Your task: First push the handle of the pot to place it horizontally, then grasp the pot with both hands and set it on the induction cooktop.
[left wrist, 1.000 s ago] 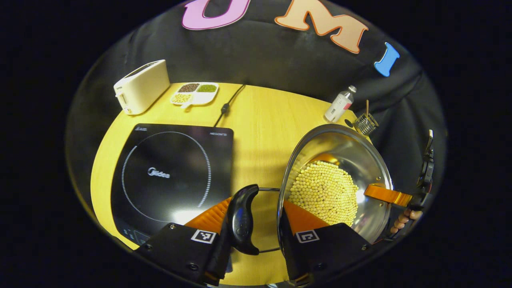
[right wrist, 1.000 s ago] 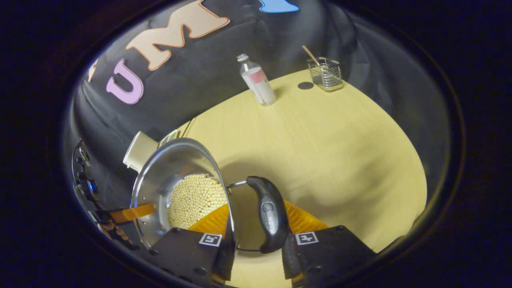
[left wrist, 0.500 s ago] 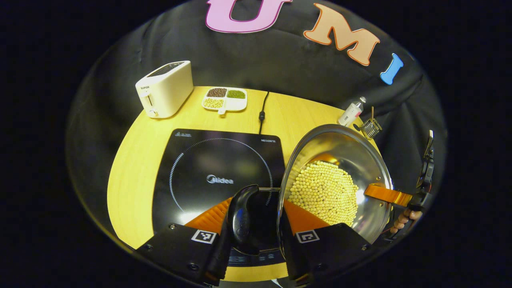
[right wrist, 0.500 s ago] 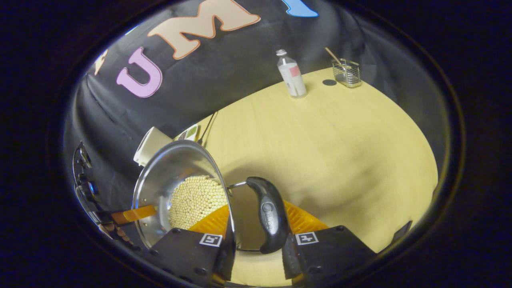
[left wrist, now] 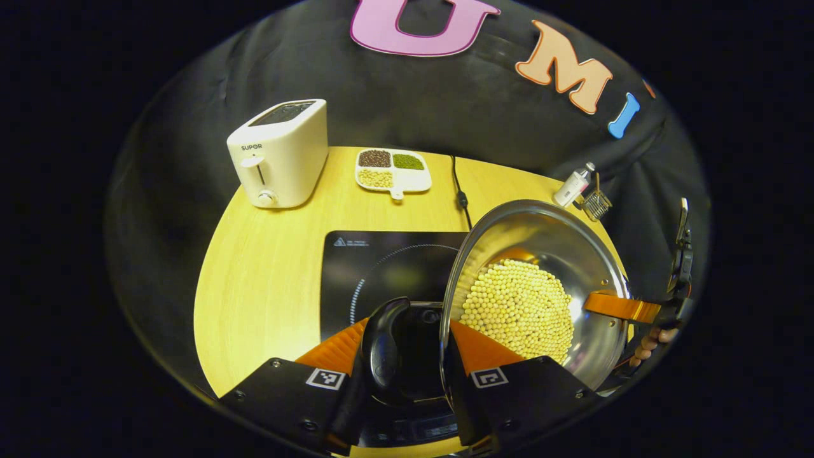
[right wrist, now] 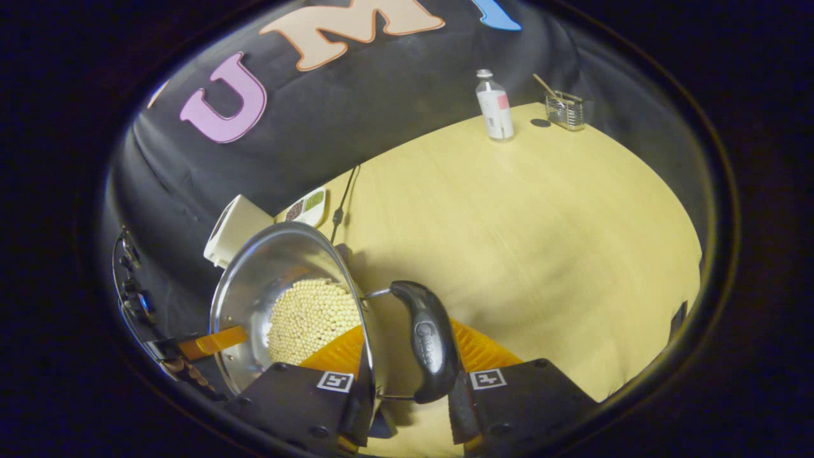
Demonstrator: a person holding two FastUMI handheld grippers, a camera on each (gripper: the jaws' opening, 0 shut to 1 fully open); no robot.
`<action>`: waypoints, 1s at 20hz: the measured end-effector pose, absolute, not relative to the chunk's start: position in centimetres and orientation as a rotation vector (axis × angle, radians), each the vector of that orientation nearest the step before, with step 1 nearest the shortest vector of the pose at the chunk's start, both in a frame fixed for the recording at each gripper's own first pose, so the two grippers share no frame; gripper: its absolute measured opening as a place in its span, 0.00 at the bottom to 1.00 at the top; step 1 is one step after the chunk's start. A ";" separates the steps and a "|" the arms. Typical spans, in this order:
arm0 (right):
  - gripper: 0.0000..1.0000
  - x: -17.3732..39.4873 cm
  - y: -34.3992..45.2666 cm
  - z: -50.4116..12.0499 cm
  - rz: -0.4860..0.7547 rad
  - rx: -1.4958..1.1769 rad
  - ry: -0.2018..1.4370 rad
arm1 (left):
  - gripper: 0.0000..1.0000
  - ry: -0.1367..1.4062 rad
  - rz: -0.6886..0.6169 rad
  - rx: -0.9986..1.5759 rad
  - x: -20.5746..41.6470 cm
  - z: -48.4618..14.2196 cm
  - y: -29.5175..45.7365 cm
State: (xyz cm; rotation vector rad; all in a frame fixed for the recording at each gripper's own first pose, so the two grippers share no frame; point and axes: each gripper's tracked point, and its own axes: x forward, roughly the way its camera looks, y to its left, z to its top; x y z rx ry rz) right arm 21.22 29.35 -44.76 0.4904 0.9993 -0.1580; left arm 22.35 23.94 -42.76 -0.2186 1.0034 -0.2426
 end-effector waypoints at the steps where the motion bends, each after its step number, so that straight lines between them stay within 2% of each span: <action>1: 0.46 21.5 30.1 -45.3 -0.160 0.489 1.014 | 0.57 1.012 -0.237 -0.219 22.5 -43.3 24.7; 7: 0.46 23.1 33.4 -47.1 -0.160 0.478 1.058 | 0.57 1.032 -0.224 -0.211 23.2 -45.4 27.6; 8: 0.51 23.1 33.7 -47.4 -0.156 0.478 1.066 | 0.57 1.030 -0.219 -0.208 23.4 -45.7 28.1; 9: 0.46 23.3 34.0 -47.7 -0.152 0.478 1.073 | 0.57 1.036 -0.213 -0.209 23.4 -46.1 28.6; 13: 0.46 24.2 33.5 -48.5 -0.131 0.480 1.080 | 0.57 1.000 -0.204 -0.195 24.1 -46.2 29.9; 18: 0.48 23.7 32.6 -47.8 -0.107 0.476 1.078 | 0.65 0.997 -0.202 -0.142 24.4 -46.4 30.2; 20: 0.55 23.4 31.9 -47.7 -0.105 0.493 1.072 | 0.71 1.008 -0.219 -0.066 24.0 -46.9 30.4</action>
